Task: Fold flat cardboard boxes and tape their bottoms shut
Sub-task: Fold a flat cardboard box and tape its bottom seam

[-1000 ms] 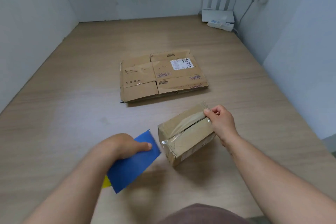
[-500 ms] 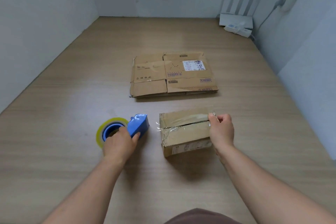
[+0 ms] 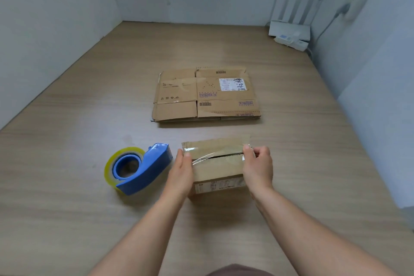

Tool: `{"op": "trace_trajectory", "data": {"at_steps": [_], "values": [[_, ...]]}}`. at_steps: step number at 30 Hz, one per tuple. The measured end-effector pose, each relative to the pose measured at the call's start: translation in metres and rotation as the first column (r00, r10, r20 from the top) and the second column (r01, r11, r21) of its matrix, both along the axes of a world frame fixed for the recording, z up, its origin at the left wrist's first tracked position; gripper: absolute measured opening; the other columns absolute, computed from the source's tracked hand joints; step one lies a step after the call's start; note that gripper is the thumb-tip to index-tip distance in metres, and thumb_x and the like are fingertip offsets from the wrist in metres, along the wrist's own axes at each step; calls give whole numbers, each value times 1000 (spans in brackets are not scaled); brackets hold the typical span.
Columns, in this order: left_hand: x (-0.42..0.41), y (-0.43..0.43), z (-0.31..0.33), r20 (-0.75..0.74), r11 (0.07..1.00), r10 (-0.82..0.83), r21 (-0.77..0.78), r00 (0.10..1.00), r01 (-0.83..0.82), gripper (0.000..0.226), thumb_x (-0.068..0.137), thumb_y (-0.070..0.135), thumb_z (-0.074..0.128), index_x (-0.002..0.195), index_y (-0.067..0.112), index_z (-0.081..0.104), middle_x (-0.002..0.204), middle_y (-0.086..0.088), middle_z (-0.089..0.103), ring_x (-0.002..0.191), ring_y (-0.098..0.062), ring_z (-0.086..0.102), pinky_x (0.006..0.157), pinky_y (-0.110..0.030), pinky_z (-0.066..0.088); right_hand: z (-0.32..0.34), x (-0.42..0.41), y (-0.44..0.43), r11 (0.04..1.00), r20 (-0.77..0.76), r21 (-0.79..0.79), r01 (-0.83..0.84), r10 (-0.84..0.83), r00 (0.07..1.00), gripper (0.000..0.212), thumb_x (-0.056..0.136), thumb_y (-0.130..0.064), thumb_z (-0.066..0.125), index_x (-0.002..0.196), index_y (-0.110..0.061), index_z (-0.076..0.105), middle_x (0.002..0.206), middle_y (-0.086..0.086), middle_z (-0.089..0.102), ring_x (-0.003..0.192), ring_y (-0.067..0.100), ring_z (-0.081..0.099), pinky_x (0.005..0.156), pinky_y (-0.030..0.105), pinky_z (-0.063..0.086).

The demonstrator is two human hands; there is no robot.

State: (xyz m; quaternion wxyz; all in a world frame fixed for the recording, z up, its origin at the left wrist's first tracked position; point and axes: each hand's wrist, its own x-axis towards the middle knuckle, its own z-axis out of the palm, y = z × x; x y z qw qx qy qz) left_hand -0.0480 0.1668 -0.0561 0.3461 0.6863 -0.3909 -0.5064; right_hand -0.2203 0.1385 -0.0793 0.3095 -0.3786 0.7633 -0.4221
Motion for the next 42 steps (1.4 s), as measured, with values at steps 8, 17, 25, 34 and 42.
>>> {"op": "trace_trajectory", "data": {"at_steps": [8, 17, 25, 34, 42], "values": [[24, 32, -4, 361, 783, -610, 139, 705, 607, 56, 64, 70, 69, 107, 40, 49, 116, 18, 49, 101, 5, 52, 79, -18, 46, 26, -29, -34, 951, -2, 258, -170, 176, 984, 85, 69, -59, 73, 132, -13, 40, 131, 11, 46, 115, 30, 52, 94, 37, 45], [-21, 27, 1, 538, 804, -481, -45, 692, 593, 121, 60, 73, 70, 151, 39, -2, 155, 19, 21, 138, -2, 27, 105, -20, 31, 24, -7, -33, 870, -31, 351, -347, 381, 924, 115, 69, -68, 68, 152, -22, 2, 148, 15, 34, 131, 31, 41, 103, 39, 39], [-31, 15, 2, 568, 847, -416, -42, 710, 530, 121, 65, 73, 67, 152, 31, -5, 154, 11, 30, 133, -9, 40, 100, -30, 42, 12, -19, 27, 826, 130, 276, -492, 476, 870, 125, 62, -54, 80, 152, -27, -2, 143, 3, 44, 125, 19, 47, 104, 35, 41], [-12, 12, 3, 539, 709, -587, -18, 604, 705, 81, 82, 62, 57, 137, 60, -2, 160, 16, 4, 141, -11, 29, 107, -36, 40, 20, -26, 24, 778, 82, 214, -591, 588, 804, 119, 67, -50, 80, 152, -26, 1, 148, 1, 41, 131, 18, 43, 110, 38, 35], [-10, 5, -2, 565, 718, -565, -22, 601, 696, 99, 84, 45, 67, 152, 31, -4, 161, 9, 4, 143, -11, 22, 110, -31, 35, 20, -37, 35, 644, -315, 331, -690, 765, 563, 93, 69, -77, 54, 144, -56, 2, 146, -5, 30, 127, 21, 44, 96, 33, 41]]}}
